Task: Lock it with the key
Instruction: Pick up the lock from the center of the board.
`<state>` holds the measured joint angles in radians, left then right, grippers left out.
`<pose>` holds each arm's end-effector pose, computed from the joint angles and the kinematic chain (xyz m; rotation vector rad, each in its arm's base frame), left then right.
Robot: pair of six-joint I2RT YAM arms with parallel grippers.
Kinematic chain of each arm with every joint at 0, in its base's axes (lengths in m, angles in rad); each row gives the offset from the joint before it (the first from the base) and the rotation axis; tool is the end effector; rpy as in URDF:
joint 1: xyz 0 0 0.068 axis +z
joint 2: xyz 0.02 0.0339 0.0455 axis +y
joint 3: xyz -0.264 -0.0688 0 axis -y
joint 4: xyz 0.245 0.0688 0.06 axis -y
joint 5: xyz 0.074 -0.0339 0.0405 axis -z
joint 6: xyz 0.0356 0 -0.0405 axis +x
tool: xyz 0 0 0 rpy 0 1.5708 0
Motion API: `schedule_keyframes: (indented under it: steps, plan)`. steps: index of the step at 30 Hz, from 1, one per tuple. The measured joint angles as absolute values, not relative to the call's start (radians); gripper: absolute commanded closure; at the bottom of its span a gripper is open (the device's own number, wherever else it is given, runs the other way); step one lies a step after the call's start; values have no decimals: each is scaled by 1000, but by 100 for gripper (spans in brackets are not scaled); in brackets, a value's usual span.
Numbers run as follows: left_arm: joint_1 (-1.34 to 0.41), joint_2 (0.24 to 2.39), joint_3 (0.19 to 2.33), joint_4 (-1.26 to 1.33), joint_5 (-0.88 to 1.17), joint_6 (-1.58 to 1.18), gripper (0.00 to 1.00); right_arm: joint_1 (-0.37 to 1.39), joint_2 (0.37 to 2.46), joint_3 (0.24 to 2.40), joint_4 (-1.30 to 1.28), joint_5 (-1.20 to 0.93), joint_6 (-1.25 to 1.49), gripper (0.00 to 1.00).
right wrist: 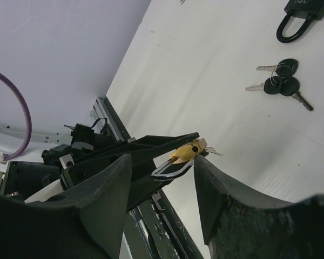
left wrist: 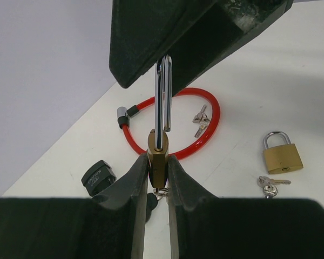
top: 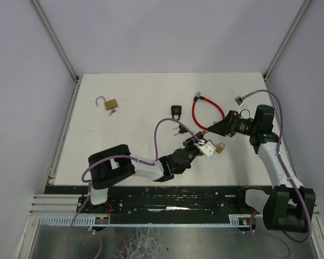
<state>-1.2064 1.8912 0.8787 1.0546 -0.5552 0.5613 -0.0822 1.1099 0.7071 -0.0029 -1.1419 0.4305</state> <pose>0.1558 -0.3558 0.1924 0.8607 1.2718 -0.0888 0.2350 0.0131 0.2741 -0.2798 1.9301 1.3412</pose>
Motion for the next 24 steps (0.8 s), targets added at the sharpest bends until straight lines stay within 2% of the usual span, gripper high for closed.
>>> schedule_keyframes:
  steps: [5, 20, 24]
  plan:
    - [-1210, 1896, 886, 1054, -563, 575, 100, -72, 1110, 707, 1, -1139, 430, 50]
    - [-1217, 1924, 928, 1017, -583, 589, 100, -63, 1110, 707, -6, -1107, 393, 50]
    - [-1217, 1935, 948, 982, -583, 589, 100, -54, 1109, 707, -31, -1094, 363, 54]
